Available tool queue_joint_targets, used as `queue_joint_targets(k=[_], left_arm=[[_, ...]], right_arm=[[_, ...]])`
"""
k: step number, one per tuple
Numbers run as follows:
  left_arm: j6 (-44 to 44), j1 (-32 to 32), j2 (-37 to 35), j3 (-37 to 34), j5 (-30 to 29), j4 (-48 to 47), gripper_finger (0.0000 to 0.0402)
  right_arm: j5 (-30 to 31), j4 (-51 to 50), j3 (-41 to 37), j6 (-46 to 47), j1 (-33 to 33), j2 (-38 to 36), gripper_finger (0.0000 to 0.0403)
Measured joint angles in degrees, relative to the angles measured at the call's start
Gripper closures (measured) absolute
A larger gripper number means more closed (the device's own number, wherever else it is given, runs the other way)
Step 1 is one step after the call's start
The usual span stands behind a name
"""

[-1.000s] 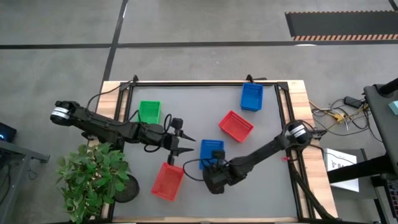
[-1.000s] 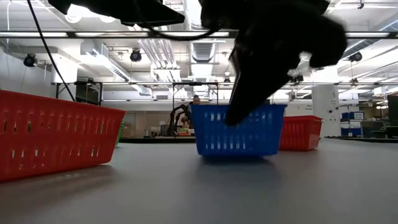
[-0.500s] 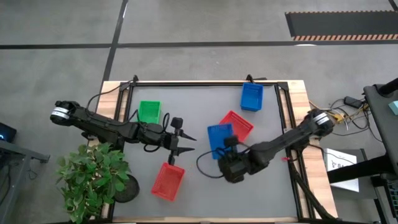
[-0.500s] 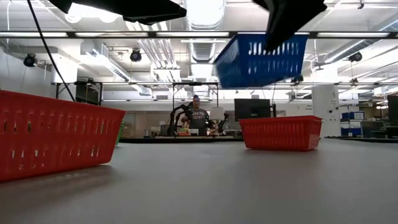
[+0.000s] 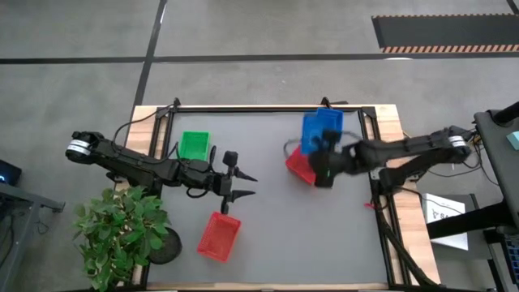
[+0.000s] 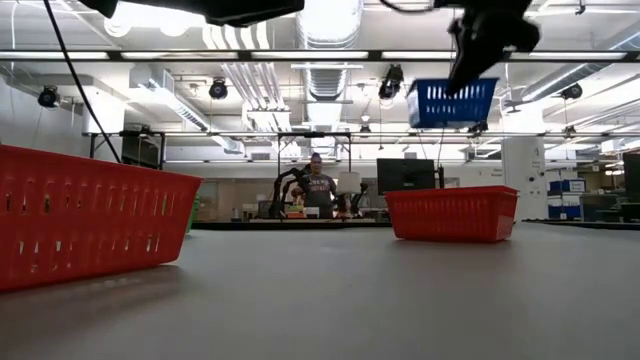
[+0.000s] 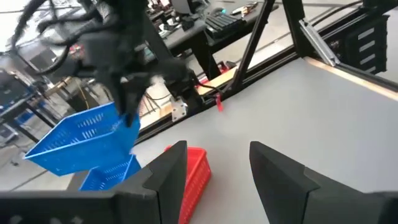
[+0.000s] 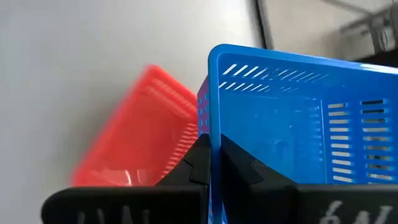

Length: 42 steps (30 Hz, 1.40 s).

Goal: Stack baskets by color
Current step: Stack the bottom blue basket on the stacked blue baskets

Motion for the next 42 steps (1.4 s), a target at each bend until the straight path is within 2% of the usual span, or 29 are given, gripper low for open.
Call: queue_joint_targets(k=[2,7,12,24,35,39,42], left_arm=[[0.73,0.0,0.0,0.02,-0.3,0.18,0.0242],[1.28,0.0,0.0,0.02,-0.33,0.79,0.0242],[1.29,0.0,0.0,0.02,-0.47,0.72,0.0242],[1.23,0.0,0.0,-0.6,-0.78,0.74,0.0242],[1.2,0.0,0.0,-0.81,-2.08,0.72,0.0242],[1.2,0.0,0.0,-0.92,-2.1,0.72,0.0242],[1.19,0.0,0.0,-0.85,-2.12,0.71,0.0242]], right_arm=[[-2.85,3.46,-3.27,-3.34,-4.96,-3.0,0.0394],[-14.41,14.35,-12.41,-11.86,-17.04,-8.3,0.0394],[-16.76,15.37,-16.82,-14.78,-24.92,-9.4,0.0394],[-17.36,15.71,-18.16,-19.09,-30.17,-4.39,0.0394],[-17.5,16.43,-18.16,-20.28,-32.46,-2.9,0.0394],[-14.6,17.98,-18.16,-21.17,-33.37,-2.74,0.0394],[-16.88,18.68,-18.16,-25.05,-35.18,-2.74,0.0394]])
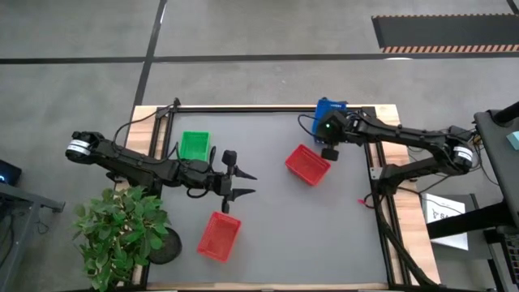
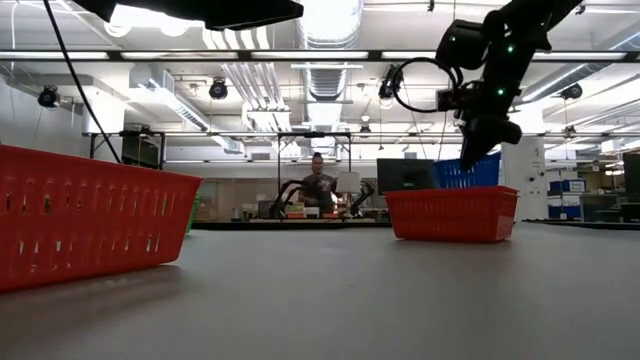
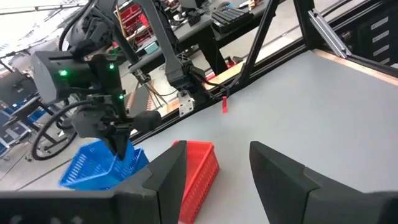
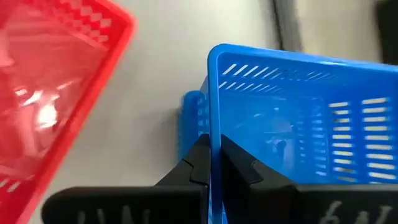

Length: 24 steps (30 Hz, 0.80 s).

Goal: Stack baskets by color
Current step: Stack the bottom blue basket on the stacked blue baskets

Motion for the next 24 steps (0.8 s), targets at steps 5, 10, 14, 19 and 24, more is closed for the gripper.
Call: queue_joint_targets(k=[5,10,14,19,24], left_arm=[[-0.01,0.0,0.0,-0.07,-0.02,0.01,0.0242],[-0.01,0.0,0.0,-0.07,-0.08,-0.03,0.0242],[-0.01,0.0,0.0,-0.07,-0.13,-0.01,0.0242],[-0.01,0.0,0.0,-0.17,-0.15,-0.03,0.0242],[-0.01,0.0,0.0,-0.17,-0.15,-0.01,0.0242]], right_arm=[[-7.08,0.1,0.0,-2.13,-5.76,0.15,0.0394],[-9.79,1.24,0.0,-2.48,-10.36,0.15,0.0394],[-15.82,1.5,0.0,-3.11,-12.12,0.15,0.0384],[-15.06,1.69,0.0,-1.77,-12.22,0.15,0.0351],[-12.28,1.64,0.0,-0.81,-12.22,0.13,0.0313]])
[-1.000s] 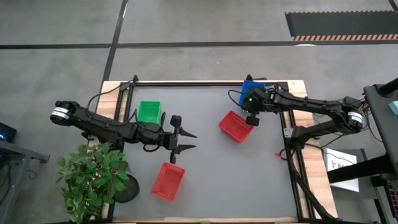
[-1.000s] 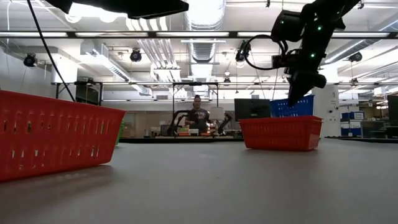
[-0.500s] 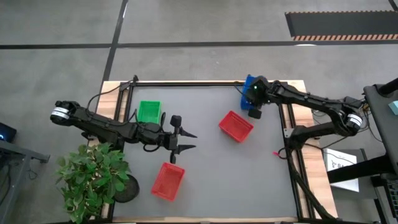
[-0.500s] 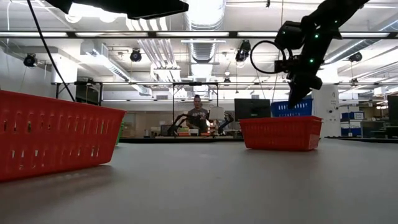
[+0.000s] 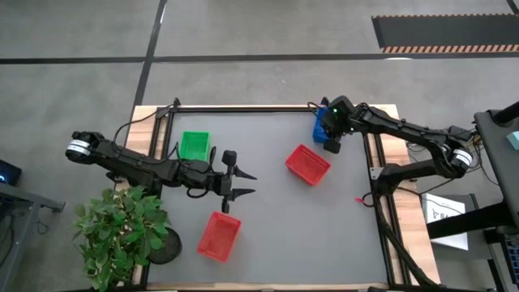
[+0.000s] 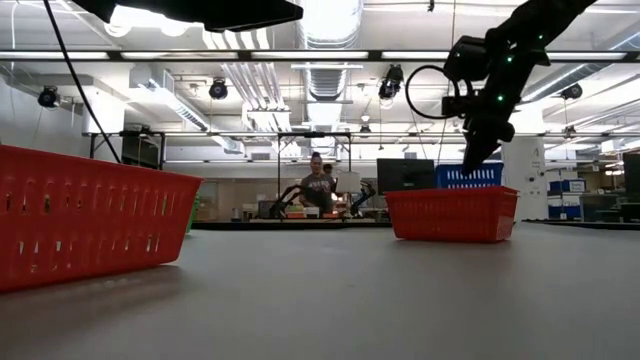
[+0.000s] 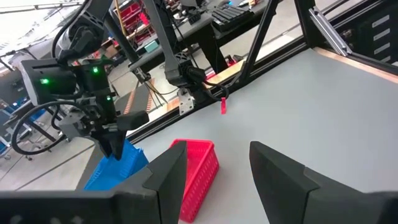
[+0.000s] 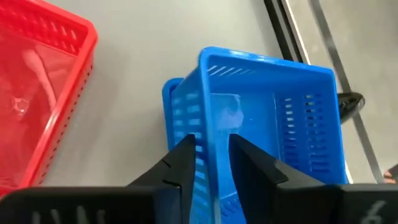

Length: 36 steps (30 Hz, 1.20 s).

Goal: Stack baskets by color
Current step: Stack the bottom blue basket on the stacked blue baskets, then stack the bottom red basket on the stacked red baskets

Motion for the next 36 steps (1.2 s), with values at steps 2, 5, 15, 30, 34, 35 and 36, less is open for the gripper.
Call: queue_joint_targets(k=[2,5,15,30,34,35,36], left_arm=[[0.0,0.0,0.0,0.0,0.0,0.0,0.0242],[0.0,0.0,0.0,-0.02,0.0,0.0,0.0242],[0.04,0.0,0.0,-0.13,0.0,-0.02,0.0242],[1.55,0.04,0.0,-0.14,-1.07,-0.02,0.0242],[1.51,0.04,0.0,-0.64,-1.07,0.0,0.0242],[1.51,0.04,0.0,-0.84,-1.07,-0.02,0.0242],[1.49,0.04,0.0,-0.93,-1.07,-0.04,0.0242]], right_arm=[[0.28,-0.57,0.05,0.41,0.0,-0.1,0.0303],[0.0,-1.23,0.82,1.45,0.04,-0.17,0.0297],[-0.59,-1.4,0.96,3.3,0.13,-0.28,0.0343],[-3.91,-2.87,2.0,10.33,0.53,-0.78,0.0318],[-13.78,-0.69,1.32,15.72,3.07,-3.19,0.0298],[-16.86,1.18,0.45,17.37,4.45,-3.93,0.0297],[-19.13,3.08,-0.49,18.99,6.39,-4.64,0.0297]])
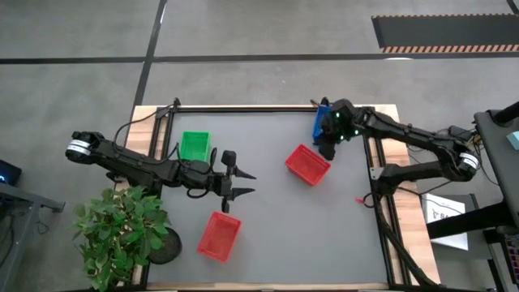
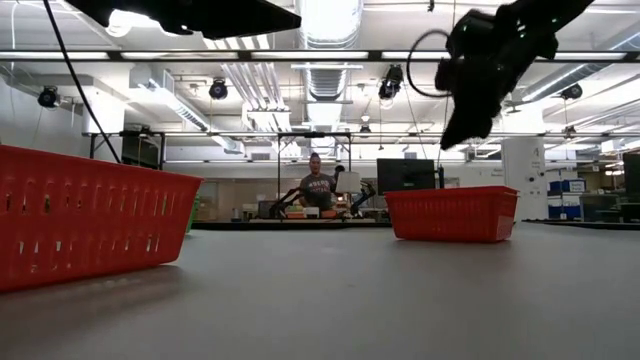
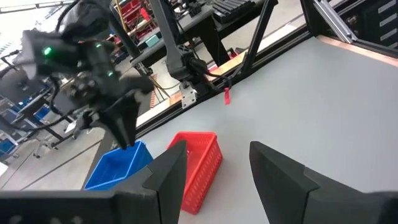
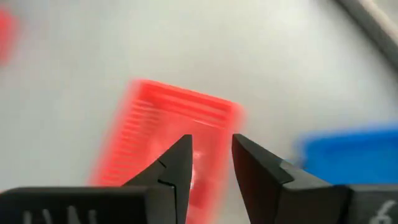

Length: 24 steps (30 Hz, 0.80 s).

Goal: Stack baskets by color
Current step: Stack the bottom red basket on the stacked red baskets

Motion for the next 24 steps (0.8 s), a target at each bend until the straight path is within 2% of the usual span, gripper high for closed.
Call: queue_joint_targets(k=[4,10,15,20,24], left_arm=[[-1.87,0.0,0.0,0.17,0.01,0.07,0.0242],[-11.04,0.0,0.04,-0.01,0.02,1.9,0.0242],[-19.29,0.0,2.64,-0.16,0.02,2.72,0.0242],[-26.81,-0.04,6.56,-0.12,0.04,5.63,0.0242],[-35.83,-0.27,10.25,2.3,0.02,3.02,0.0242]], right_arm=[[0.15,6.88,-3.66,4.21,10.3,-2.63,0.0304],[10.19,9.04,-4.04,7.89,25.27,-4.56,0.032],[15.44,9.12,-4.29,8.29,34.54,-5.74,0.0331],[22.08,12.27,-6.46,6.28,40.8,-6.39,0.0339],[22.04,17.64,-8.61,2.98,42.24,-7.21,0.0344]])
